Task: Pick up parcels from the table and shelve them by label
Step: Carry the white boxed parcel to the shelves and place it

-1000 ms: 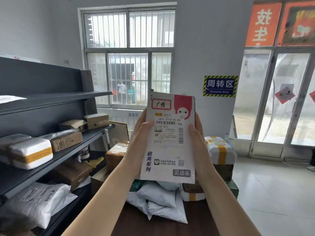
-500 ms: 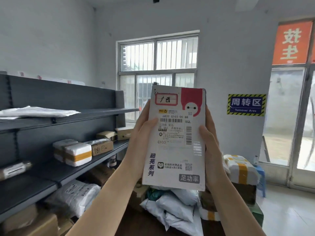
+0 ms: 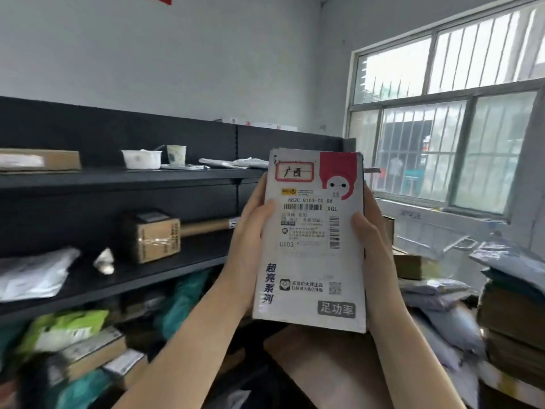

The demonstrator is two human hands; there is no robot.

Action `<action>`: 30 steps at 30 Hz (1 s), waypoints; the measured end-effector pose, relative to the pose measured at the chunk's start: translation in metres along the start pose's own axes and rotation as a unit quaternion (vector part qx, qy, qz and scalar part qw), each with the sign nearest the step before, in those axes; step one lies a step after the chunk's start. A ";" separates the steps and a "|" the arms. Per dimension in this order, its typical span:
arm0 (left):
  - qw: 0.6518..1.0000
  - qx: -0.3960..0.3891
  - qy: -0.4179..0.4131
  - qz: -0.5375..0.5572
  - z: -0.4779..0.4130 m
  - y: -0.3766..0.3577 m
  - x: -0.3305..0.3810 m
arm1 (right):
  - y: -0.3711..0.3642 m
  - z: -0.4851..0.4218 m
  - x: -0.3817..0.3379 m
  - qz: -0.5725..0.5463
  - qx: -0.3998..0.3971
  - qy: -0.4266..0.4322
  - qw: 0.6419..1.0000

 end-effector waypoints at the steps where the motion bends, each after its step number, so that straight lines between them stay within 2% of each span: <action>1: 1.000 0.019 -0.009 -0.013 0.012 0.017 0.017 | -0.021 0.008 0.007 -0.015 -0.013 -0.014 1.000; 6: 0.987 0.100 -0.075 -0.099 0.074 0.097 0.121 | -0.145 0.048 0.024 -0.052 -0.098 -0.038 0.993; 14: 0.943 0.221 -0.154 -0.195 0.201 0.229 0.295 | -0.366 0.142 0.055 -0.139 -0.221 -0.078 0.962; 23: 0.858 0.344 -0.201 -0.323 0.391 0.385 0.502 | -0.637 0.305 0.108 -0.217 -0.305 -0.145 0.916; 30: 0.797 0.457 -0.218 -0.328 0.515 0.487 0.615 | -0.799 0.410 0.134 -0.254 -0.360 -0.193 0.876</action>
Point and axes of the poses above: each hand's wrist, its own z-axis away from the middle knuckle, its own y-axis out of the back of the hand, x = y × z, the point moved 10 cm from there along -z, towards the middle knuckle, and after that the axes turned 7 degrees about x, right-handed, at the moved point
